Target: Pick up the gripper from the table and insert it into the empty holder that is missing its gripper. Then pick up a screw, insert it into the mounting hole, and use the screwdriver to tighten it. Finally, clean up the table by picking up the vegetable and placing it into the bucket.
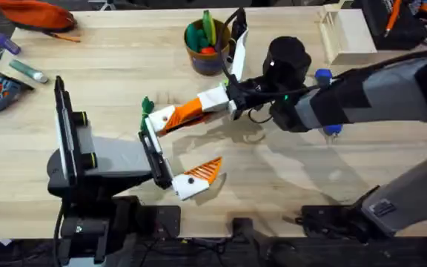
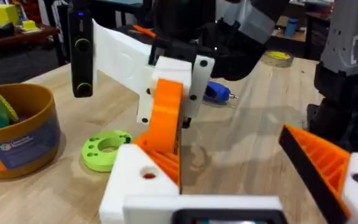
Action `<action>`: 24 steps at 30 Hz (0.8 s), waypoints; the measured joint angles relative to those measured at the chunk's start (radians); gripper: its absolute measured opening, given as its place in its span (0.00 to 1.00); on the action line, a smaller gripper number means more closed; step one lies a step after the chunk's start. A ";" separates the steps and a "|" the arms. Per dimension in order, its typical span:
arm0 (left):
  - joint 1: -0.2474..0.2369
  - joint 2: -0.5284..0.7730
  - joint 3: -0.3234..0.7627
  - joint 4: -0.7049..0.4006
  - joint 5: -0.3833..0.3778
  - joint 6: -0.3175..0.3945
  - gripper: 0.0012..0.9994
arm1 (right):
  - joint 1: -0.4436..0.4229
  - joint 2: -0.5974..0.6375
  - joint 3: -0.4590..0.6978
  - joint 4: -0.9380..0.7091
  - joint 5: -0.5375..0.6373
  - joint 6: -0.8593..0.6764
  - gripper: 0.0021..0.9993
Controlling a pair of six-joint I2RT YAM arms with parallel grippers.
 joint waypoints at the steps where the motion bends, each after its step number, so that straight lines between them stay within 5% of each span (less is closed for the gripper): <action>1: 0.000 0.000 0.000 0.000 0.000 0.000 0.99 | 0.000 0.000 0.000 0.000 0.000 0.000 0.01; 24: 0.002 0.000 0.000 0.002 -0.016 -0.001 0.99 | 0.023 0.000 0.000 -0.001 0.049 0.008 0.01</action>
